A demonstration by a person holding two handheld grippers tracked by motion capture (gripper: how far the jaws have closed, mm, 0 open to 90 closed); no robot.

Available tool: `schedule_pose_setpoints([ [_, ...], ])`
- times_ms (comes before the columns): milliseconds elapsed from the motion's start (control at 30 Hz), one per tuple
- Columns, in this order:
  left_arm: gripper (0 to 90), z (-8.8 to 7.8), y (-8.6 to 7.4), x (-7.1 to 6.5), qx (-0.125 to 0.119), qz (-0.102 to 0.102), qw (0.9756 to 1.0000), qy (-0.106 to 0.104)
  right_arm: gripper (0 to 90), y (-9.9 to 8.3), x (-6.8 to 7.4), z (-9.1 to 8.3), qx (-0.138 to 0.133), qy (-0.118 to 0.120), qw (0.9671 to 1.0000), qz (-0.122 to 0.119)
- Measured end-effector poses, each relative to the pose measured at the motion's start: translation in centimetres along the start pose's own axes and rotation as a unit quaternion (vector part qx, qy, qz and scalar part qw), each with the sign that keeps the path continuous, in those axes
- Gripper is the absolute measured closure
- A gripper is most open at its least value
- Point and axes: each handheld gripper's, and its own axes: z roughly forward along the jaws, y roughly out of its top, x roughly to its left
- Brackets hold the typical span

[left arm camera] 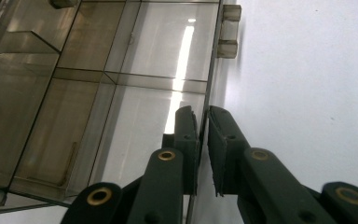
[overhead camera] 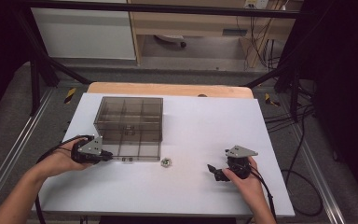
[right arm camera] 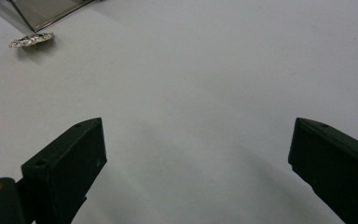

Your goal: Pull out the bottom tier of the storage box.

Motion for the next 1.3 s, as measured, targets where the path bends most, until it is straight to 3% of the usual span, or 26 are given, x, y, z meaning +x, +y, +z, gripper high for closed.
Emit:
schedule_pose_setpoints([
  [567, 83.2, -0.5, -0.2, -0.8, 0.0, 0.013, 0.9999, -0.009, 4.3, 0.0, 0.1, 0.1, 0.002, 0.004, 1.0, -0.001],
  [1033, 81.6, -0.5, -0.5, -1.2, -0.015, -0.01, 0.9998, 0.005, 4.4, 0.0, 0.1, 0.1, 0.003, 0.005, 1.0, -0.002],
  [1300, 81.5, -0.5, -0.4, -1.3, -0.014, -0.013, 0.9998, 0.007, 4.4, 0.0, 0.1, 0.1, 0.003, 0.005, 1.0, -0.002],
])
